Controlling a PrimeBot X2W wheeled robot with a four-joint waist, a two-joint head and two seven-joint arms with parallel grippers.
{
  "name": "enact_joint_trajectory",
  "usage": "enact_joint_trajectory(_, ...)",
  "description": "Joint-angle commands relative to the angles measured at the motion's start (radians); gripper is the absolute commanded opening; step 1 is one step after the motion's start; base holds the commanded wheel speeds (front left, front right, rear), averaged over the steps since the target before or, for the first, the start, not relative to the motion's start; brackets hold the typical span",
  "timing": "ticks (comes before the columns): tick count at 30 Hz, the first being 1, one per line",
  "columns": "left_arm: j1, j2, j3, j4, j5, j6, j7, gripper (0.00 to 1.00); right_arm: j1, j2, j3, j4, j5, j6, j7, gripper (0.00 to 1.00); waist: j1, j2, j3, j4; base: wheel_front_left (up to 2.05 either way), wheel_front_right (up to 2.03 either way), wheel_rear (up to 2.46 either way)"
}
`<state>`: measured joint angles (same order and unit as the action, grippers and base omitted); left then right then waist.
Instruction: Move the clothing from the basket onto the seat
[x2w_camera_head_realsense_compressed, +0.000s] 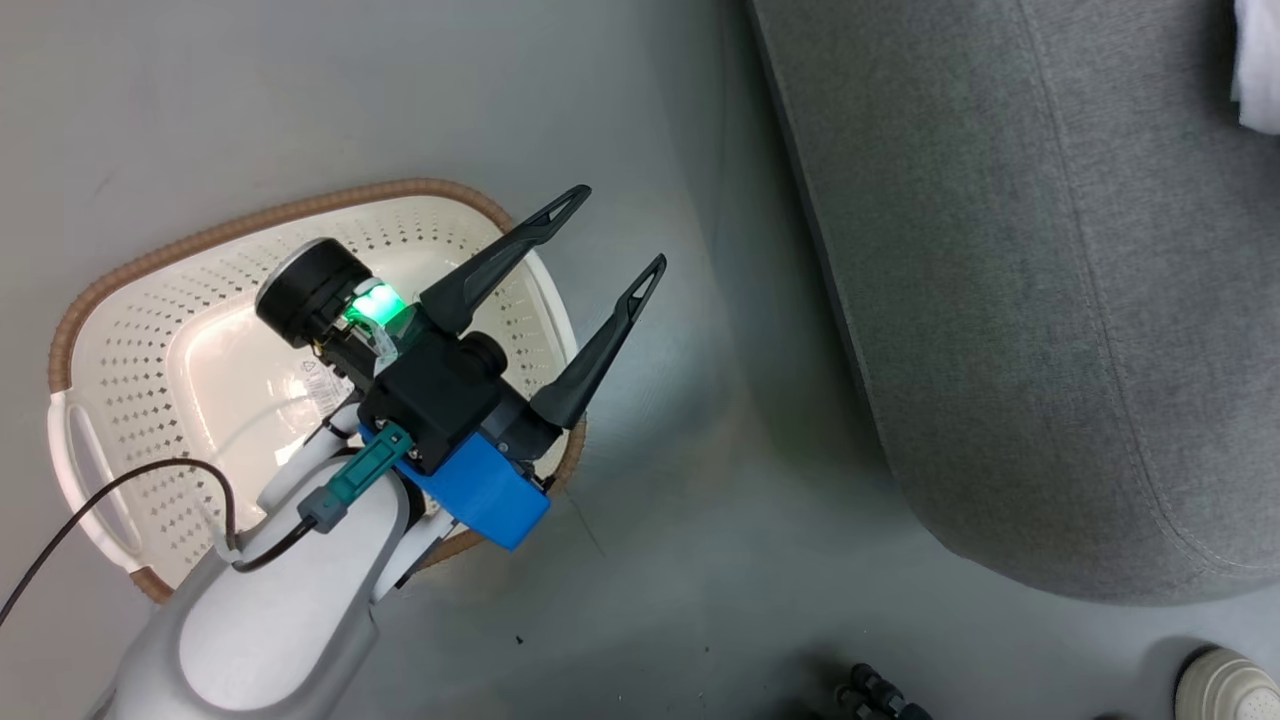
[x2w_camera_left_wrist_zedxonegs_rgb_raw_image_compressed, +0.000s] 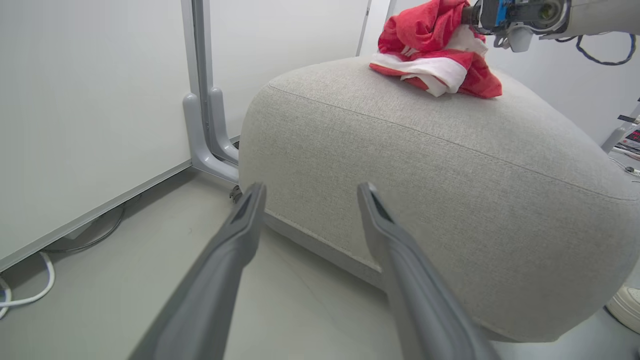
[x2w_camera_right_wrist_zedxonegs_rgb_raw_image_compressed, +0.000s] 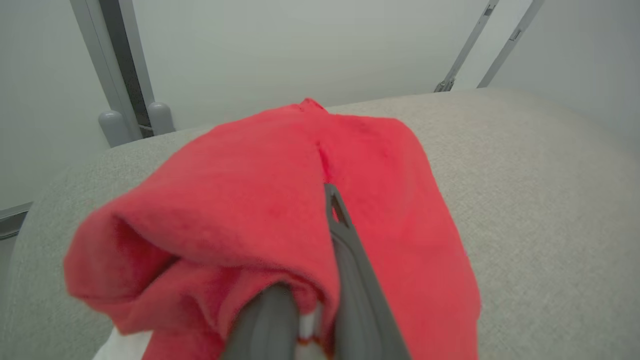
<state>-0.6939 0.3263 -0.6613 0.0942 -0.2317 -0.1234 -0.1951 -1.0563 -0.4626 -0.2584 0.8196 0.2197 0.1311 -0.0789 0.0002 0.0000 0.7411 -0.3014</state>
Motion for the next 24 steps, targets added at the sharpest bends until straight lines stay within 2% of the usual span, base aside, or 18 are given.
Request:
enact_joint_trajectory(1, -0.016, 0.007, -0.002, 0.005, 0.003, 0.002, -0.001, 1.00, 0.013, 0.015, 0.000, 0.031, -0.010, -0.001, -0.012, 0.00, -0.0002, 0.0000, 0.014, 0.012, 0.00, 0.00, 0.00)
enact_joint_trajectory(10, -0.015, 0.008, -0.002, 0.022, -0.012, 0.006, -0.010, 1.00, -0.013, 0.016, 0.018, 0.118, -0.028, -0.001, -0.043, 0.00, -0.0002, 0.0000, -0.001, 0.011, 0.00, 0.00, 0.00)
enact_joint_trajectory(11, -0.015, 0.007, -0.002, 0.026, -0.013, 0.006, -0.012, 1.00, -0.017, 0.014, 0.022, 0.127, -0.030, -0.001, -0.046, 0.07, -0.0002, 0.0000, -0.003, 0.012, 0.00, 0.00, 0.00)
enact_joint_trajectory(12, -0.014, 0.004, -0.001, 0.029, -0.016, 0.009, -0.013, 1.00, -0.023, 0.016, 0.027, 0.135, -0.028, -0.001, -0.050, 0.23, -0.0002, 0.0000, -0.006, 0.012, 0.00, 0.00, 0.00)
enact_joint_trajectory(14, -0.009, 0.000, 0.002, 0.037, -0.023, 0.014, -0.020, 1.00, -0.030, 0.020, 0.041, 0.148, -0.019, -0.001, -0.055, 1.00, -0.0002, 0.0000, -0.012, 0.012, 0.00, 0.00, 0.00)
enact_joint_trajectory(19, 0.019, -0.017, 0.011, 0.071, -0.042, 0.025, -0.043, 1.00, -0.014, 0.014, 0.085, 0.186, 0.009, -0.001, -0.065, 1.00, -0.0002, 0.0000, -0.062, 0.019, 0.00, 0.00, 0.00)
enact_joint_trajectory(24, 0.076, -0.054, 0.022, 0.132, -0.073, 0.032, -0.065, 1.00, 0.056, 0.011, 0.157, 0.204, 0.026, -0.001, -0.089, 1.00, -0.0002, 0.0000, -0.186, 0.038, 0.00, 0.00, 0.00)
